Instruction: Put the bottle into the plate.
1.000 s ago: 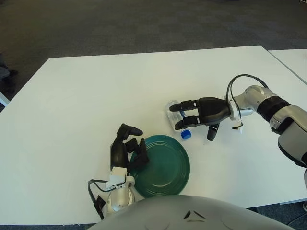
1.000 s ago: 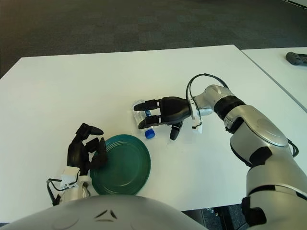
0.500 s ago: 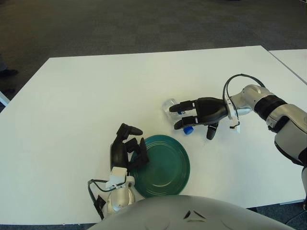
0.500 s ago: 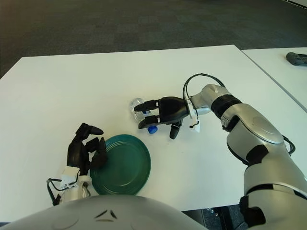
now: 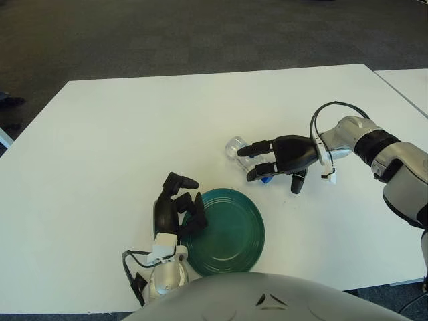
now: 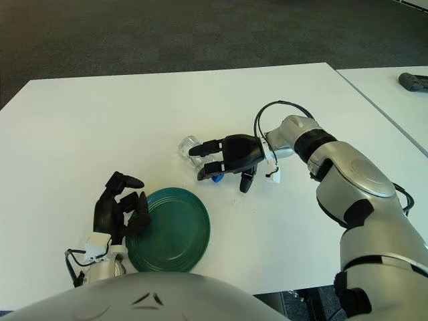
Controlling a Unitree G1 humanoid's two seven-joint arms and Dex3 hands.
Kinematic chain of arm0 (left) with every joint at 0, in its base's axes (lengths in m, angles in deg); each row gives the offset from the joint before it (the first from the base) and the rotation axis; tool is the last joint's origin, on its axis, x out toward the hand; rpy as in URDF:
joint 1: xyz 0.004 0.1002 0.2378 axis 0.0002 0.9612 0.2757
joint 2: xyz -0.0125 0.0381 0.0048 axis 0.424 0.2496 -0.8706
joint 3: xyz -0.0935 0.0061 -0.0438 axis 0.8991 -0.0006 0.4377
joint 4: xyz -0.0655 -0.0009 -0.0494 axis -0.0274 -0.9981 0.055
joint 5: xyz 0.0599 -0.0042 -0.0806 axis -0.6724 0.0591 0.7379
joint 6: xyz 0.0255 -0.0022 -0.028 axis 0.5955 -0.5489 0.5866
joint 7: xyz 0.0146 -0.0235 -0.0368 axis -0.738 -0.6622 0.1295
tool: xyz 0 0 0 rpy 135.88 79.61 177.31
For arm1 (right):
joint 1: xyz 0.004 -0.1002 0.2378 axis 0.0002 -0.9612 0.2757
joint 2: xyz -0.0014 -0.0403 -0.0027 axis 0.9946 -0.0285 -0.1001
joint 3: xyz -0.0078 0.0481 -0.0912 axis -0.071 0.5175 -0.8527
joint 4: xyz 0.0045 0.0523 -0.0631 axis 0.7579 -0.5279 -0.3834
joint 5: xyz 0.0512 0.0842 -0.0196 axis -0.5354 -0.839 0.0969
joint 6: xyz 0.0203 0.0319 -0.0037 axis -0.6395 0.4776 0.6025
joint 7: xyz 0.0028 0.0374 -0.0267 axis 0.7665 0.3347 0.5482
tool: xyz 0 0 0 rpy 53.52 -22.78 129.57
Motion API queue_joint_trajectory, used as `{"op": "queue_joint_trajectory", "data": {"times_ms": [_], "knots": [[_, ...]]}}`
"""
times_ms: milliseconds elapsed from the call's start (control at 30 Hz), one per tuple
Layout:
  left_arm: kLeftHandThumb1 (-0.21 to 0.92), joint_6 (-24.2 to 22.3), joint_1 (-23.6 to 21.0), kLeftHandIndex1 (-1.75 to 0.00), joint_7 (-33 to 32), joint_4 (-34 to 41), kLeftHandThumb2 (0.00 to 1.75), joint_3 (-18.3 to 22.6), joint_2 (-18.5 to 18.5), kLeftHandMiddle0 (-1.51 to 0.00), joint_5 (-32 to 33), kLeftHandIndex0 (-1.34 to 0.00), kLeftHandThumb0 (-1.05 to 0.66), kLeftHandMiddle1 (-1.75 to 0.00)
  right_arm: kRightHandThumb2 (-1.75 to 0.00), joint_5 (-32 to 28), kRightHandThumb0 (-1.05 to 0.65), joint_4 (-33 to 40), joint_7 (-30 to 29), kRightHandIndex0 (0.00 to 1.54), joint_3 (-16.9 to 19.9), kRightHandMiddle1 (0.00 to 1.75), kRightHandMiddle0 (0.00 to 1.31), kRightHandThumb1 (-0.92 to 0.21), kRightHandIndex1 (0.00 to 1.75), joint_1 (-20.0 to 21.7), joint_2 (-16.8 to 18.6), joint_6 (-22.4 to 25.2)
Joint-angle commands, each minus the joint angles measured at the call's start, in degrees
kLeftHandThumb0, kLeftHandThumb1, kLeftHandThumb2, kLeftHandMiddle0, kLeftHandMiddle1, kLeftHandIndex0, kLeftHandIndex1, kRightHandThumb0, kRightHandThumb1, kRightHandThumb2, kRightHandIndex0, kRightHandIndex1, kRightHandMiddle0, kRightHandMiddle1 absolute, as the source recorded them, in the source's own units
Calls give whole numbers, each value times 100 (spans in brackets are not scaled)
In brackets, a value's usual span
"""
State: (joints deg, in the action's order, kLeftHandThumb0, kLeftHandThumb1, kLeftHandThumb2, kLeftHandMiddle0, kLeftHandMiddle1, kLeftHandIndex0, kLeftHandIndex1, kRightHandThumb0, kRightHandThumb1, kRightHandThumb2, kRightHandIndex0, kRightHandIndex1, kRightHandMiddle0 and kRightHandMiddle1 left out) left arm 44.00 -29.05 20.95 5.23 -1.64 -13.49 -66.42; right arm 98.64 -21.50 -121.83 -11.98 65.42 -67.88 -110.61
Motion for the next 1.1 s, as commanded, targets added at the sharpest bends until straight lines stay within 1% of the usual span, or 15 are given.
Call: {"op": "queue_joint_trajectory", "data": {"times_ms": [0,167,400,500,567,600,633,667,700,767,833,867,933,967,1067], "knots": [[35,-23,-95,-175,-114,235,127,-967,-642,-130,-201,-59,-47,-175,-72,-14,-85,108,102,32,-58,63,0,-92,1,35,-94,-126],[36,-11,12,-175,-105,342,127,-991,-577,-130,-219,-59,-47,-175,-71,-140,-85,261,70,34,4,63,0,-92,2,-134,-112,-229],[36,47,81,-175,-97,373,126,-972,-527,-130,-194,-58,-47,-175,-67,-237,-84,240,14,44,26,82,0,-92,5,-259,-13,-362],[37,66,102,-175,-75,383,125,-966,-509,-130,-141,-58,-47,-175,-63,-272,-83,167,-35,55,7,92,5,-92,11,-272,65,-438],[36,70,103,-175,-53,378,126,-965,-508,-130,-85,-58,-47,-175,-60,-261,-82,152,-148,50,-3,121,12,-92,94,-281,102,-440],[36,66,115,-175,-48,385,126,-964,-506,-130,-60,-58,-47,-175,-59,-205,-82,207,-280,50,-17,128,13,-92,110,-293,110,-356],[36,63,123,-175,-47,392,126,-964,-503,-130,-48,-59,-47,-175,-58,-163,-80,252,-372,53,-28,144,19,-92,134,-300,111,-292],[36,61,130,-175,-47,397,127,-964,-499,-130,-41,-59,-47,-175,-57,-130,-79,277,-441,55,-42,155,23,-92,148,-302,113,-248],[35,33,138,-175,-49,407,127,-961,-502,-130,-26,-59,-47,-175,-57,-68,-78,334,-590,56,-54,159,24,-92,154,-310,120,-121],[34,-1,143,-175,-53,417,128,-957,-507,-131,-10,-60,-48,-175,-51,8,-66,385,-778,65,-84,168,43,-92,166,-312,129,23],[34,-11,131,-175,-60,402,129,-944,-512,-131,-13,-60,-48,-175,-49,36,-62,362,-933,69,-115,171,49,-92,170,-318,147,78],[34,-17,114,-175,-63,388,129,-928,-517,-131,-15,-60,-48,-175,-67,39,-55,330,-1013,71,-132,173,47,-79,172,-320,164,96],[34,0,78,-175,-85,348,129,-891,-526,-131,-50,-60,-48,-175,-86,4,-49,233,-1147,75,-155,174,47,-66,173,-333,192,79],[34,12,49,-175,-91,318,129,-864,-531,-131,-56,-60,-48,-175,-93,2,-46,176,-1189,77,-175,174,46,-60,174,-329,215,85],[34,32,-17,-175,-92,252,129,-806,-541,-131,-44,-60,-48,-175,-102,35,-44,53,-1309,79,-233,174,47,-54,174,-307,267,142]]}}
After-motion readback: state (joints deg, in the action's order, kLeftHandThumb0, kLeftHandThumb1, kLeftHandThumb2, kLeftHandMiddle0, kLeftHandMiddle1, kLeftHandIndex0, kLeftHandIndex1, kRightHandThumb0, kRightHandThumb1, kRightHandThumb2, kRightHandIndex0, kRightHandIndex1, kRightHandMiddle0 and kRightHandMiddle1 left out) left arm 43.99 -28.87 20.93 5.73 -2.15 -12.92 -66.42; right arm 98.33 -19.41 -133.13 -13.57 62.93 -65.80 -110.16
